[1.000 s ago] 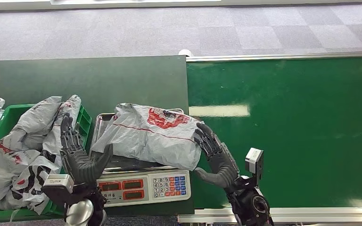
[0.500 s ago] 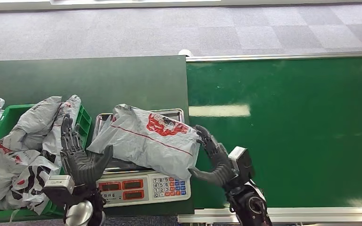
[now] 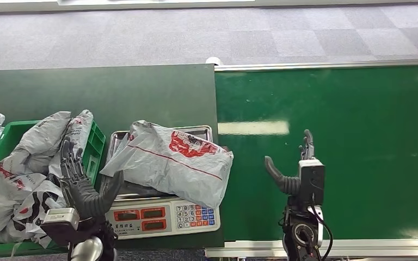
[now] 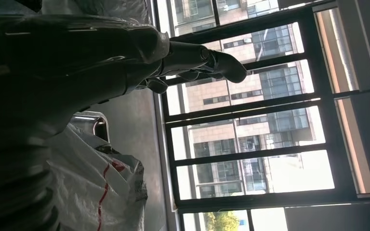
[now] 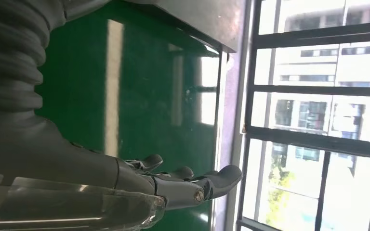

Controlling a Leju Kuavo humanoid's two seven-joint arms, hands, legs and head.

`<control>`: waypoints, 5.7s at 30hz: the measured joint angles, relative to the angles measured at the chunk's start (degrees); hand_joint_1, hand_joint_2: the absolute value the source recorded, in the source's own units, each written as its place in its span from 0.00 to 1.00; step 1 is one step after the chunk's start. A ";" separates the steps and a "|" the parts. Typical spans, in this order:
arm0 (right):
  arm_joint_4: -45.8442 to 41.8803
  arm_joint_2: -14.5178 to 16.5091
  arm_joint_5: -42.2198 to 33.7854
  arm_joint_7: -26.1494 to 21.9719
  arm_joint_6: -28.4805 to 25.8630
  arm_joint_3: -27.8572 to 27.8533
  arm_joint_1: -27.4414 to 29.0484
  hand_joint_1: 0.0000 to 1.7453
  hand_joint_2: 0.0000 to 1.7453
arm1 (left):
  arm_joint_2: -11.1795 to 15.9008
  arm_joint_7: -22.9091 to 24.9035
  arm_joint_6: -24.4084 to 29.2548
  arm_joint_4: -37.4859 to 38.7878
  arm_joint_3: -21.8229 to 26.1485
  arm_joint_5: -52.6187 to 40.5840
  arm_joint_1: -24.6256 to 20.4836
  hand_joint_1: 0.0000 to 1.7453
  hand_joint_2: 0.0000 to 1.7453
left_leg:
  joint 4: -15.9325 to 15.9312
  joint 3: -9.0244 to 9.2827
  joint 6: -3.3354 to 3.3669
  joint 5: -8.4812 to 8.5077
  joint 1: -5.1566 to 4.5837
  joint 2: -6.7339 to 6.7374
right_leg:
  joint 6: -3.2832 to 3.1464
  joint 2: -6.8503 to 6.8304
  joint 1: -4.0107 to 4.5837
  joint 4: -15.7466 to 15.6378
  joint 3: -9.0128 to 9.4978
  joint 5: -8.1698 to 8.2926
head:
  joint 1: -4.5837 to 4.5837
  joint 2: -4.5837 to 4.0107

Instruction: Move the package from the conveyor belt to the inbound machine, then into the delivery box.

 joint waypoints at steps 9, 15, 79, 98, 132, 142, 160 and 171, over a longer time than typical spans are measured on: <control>-4.25 0.94 -4.40 -2.33 2.21 -2.29 2.04 0.00 1.00 | 1.46 10.91 -5.90 5.86 -5.05 -13.48 -3.60 0.00 1.00 | 0.01 0.02 0.00 0.00 0.00 -0.03 | 0.00 -0.01 -0.01 0.00 0.01 0.01 | -0.01 0.00; -4.33 1.26 -4.22 -2.12 3.77 -2.49 2.62 0.00 1.00 | 2.74 14.99 -4.62 9.37 -9.45 -26.21 -8.73 0.00 1.00 | 0.01 0.02 0.00 0.01 0.00 0.00 | 0.00 0.00 0.00 0.00 0.03 0.02 | 0.00 0.00; 1.07 2.15 -12.82 -4.95 23.24 -0.49 1.27 0.00 1.00 | 5.01 36.28 -13.48 26.32 -14.79 -58.13 -17.99 1.00 1.00 | -0.05 1.00 0.04 -0.11 0.00 -0.16 | 0.03 -0.19 -0.01 -0.03 1.13 -0.13 | -0.01 0.00; 0.25 2.09 -13.76 -4.95 23.24 -0.39 2.02 0.00 1.00 | 5.01 15.45 11.87 17.95 -13.41 -43.87 -11.64 1.00 1.00 | -0.02 0.50 0.04 -0.09 0.00 -0.13 | 0.03 -0.16 -0.01 -0.01 0.58 -0.13 | 0.00 0.00; 2.19 0.38 -17.53 -7.40 20.08 2.72 2.03 0.00 1.00 | -1.48 -0.34 22.07 -19.93 5.16 -50.24 -6.98 1.00 1.00 | -0.02 0.29 0.04 -0.09 0.00 -0.12 | 0.03 -0.16 0.00 -0.01 0.35 -0.12 | -0.01 0.00; 1.12 0.40 -16.78 -6.86 19.66 2.41 3.39 0.00 1.00 | -2.42 -0.34 22.06 -14.00 17.16 -51.88 -8.93 1.00 1.00 | -0.02 0.28 0.04 -0.09 0.00 -0.08 | 0.03 -0.14 0.00 -0.01 0.30 -0.12 | 0.00 0.00; 0.27 0.62 -15.40 -5.01 19.72 1.44 3.67 0.00 1.00 | -4.52 4.34 22.08 6.26 40.03 -62.39 -16.61 1.00 1.00 | -0.03 0.23 0.03 -0.10 -0.01 0.03 | 0.02 0.00 0.00 0.01 0.23 -0.11 | 0.00 0.00; 0.27 0.57 -15.50 -4.97 19.66 1.54 4.41 0.00 1.00 | -3.95 -0.28 22.08 0.36 48.44 -53.17 -17.94 1.00 1.00 | -0.04 0.22 0.02 -0.09 0.04 0.08 | 0.01 0.03 0.05 0.03 0.25 -0.11 | 0.01 0.00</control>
